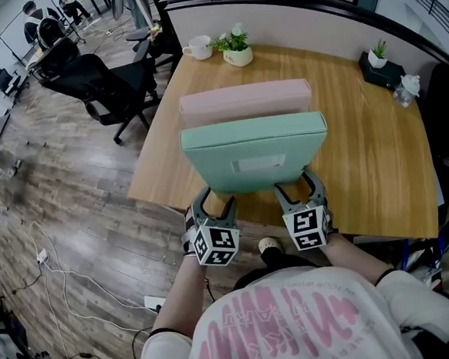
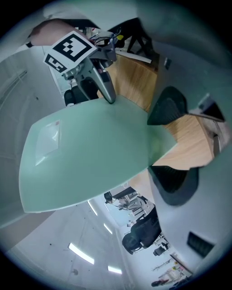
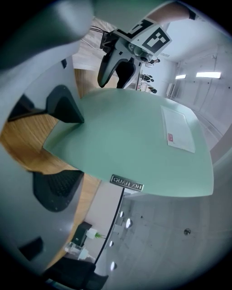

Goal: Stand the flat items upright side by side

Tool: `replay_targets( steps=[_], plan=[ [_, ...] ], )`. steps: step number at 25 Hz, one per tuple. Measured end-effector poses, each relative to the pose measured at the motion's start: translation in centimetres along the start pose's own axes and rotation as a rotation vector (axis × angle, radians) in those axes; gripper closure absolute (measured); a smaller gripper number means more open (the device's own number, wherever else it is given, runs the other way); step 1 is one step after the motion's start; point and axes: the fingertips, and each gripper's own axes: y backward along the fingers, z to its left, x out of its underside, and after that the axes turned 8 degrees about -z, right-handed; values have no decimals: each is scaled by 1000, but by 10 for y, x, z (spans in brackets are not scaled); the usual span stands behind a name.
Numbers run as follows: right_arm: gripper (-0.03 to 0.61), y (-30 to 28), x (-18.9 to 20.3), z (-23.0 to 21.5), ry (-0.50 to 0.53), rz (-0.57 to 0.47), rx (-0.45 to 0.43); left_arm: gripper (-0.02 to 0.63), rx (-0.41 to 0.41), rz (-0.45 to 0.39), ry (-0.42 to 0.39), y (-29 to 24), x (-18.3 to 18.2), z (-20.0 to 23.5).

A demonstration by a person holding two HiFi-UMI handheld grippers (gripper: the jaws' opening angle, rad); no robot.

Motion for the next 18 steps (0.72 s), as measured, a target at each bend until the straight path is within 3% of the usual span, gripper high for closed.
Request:
replay_targets(
  steps=[18],
  plan=[
    [264, -5, 2, -6, -55, 7, 21, 350, -32, 6, 75, -16, -5, 6]
  ],
)
